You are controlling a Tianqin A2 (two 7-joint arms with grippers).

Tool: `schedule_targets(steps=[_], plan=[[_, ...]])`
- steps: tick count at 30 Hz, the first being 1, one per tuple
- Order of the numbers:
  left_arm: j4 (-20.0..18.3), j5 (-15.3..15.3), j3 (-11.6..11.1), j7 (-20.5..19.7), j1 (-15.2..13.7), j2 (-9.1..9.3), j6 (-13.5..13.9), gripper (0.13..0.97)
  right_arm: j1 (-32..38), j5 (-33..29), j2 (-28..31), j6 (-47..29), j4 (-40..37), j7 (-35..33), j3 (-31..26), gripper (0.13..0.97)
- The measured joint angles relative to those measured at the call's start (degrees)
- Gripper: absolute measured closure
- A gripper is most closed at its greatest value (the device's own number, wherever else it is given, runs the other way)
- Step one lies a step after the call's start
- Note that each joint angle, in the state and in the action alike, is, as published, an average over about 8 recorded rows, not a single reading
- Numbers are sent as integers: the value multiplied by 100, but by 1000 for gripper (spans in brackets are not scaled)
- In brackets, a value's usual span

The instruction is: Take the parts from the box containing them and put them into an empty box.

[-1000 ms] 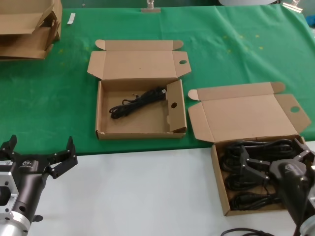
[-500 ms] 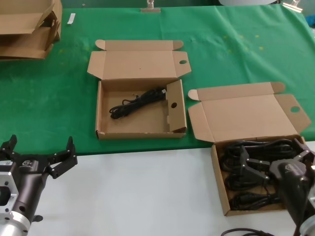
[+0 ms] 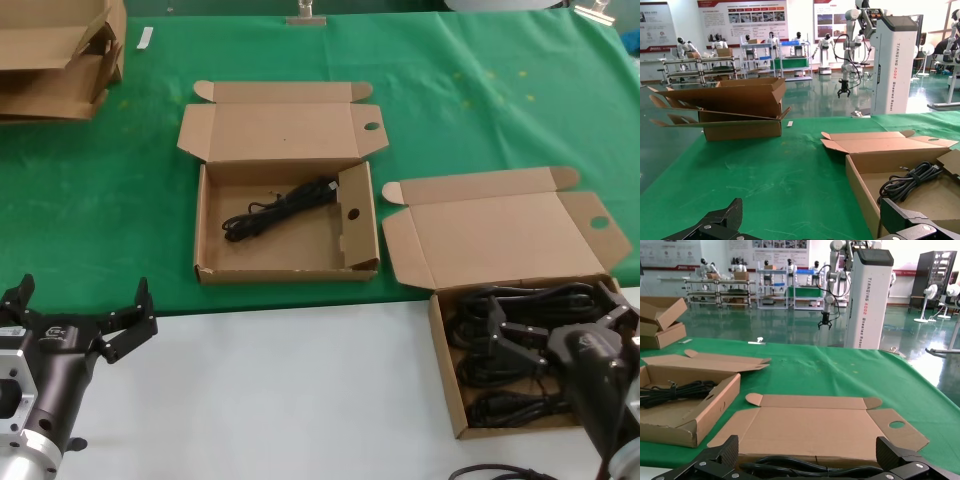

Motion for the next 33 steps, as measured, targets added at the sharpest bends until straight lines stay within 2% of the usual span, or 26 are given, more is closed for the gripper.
schedule_targets(steps=[33], plan=[[0, 0, 0, 0, 0, 0, 0, 132, 0, 0, 0, 0, 0, 0, 0, 129]])
